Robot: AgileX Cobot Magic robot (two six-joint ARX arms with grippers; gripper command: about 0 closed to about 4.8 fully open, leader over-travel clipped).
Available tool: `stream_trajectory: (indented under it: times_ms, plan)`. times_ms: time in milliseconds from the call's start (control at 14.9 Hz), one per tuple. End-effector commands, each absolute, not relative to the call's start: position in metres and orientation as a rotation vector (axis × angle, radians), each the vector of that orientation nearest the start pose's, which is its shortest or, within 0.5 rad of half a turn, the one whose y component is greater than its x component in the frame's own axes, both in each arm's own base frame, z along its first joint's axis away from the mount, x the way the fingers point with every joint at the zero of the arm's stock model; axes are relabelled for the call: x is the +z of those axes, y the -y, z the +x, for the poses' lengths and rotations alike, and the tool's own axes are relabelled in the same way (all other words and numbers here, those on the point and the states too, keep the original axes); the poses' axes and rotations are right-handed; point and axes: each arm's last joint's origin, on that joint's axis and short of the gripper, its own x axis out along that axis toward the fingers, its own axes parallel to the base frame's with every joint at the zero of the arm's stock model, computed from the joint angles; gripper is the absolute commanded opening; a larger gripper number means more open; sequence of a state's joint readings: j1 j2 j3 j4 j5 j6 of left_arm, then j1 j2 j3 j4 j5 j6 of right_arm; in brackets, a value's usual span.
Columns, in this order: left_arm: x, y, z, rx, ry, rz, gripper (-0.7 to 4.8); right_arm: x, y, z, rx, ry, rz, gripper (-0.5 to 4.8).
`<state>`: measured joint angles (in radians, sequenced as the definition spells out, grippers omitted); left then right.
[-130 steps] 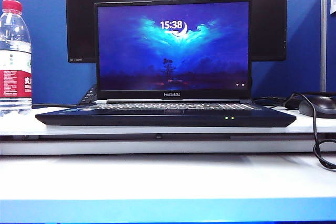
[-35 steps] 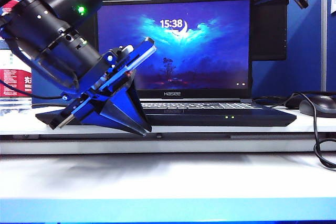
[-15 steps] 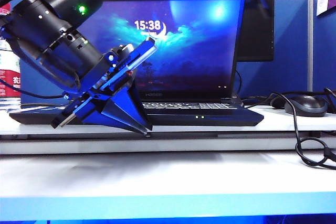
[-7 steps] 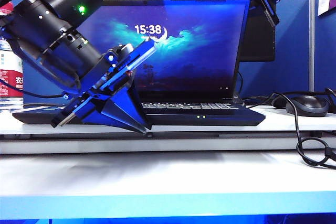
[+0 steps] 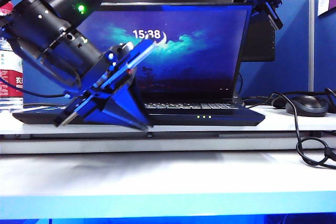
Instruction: Close the lid of the black laptop.
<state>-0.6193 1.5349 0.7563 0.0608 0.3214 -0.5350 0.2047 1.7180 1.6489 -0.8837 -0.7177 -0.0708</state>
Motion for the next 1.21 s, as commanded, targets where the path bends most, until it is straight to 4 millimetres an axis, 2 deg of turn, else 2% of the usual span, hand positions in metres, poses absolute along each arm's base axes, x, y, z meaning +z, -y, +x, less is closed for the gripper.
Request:
stream_trajectory:
  times_ms: [67,202,404,673,808,942,1010,1212]
  plan:
    - [0.190,0.186,0.243,-0.819,-0.860,-0.383,0.52,0.334,-0.094,0.344,0.887,-0.947,0.179,-0.01]
    - [0.192,0.189,0.238,-1.041,-0.878,-0.364,0.52,0.333,-0.097,0.343,0.888,-0.958,0.174,-0.01]
    - [0.193,0.190,0.235,-1.174,-0.909,-0.387,0.52,0.331,-0.100,0.340,0.875,-0.986,0.159,-0.01]
    - [0.200,0.191,0.227,-1.465,-0.935,-0.421,0.52,0.331,-0.101,0.339,0.875,-1.001,0.158,-0.01]
    - [0.214,0.190,0.223,-1.639,-0.882,-0.436,0.44,0.330,-0.104,0.337,0.883,-1.014,0.155,-0.01]
    - [0.241,0.190,0.214,-1.839,-0.794,-0.435,0.43,0.330,-0.106,0.335,0.885,-1.024,0.152,-0.01]
    - [0.258,0.189,0.206,-1.916,-0.722,-0.407,0.16,0.329,-0.108,0.334,0.866,-1.038,0.132,-0.01]
    - [0.297,0.182,0.185,-1.991,-0.550,-0.353,0.16,0.327,-0.114,0.330,0.879,-1.059,0.115,-0.01]
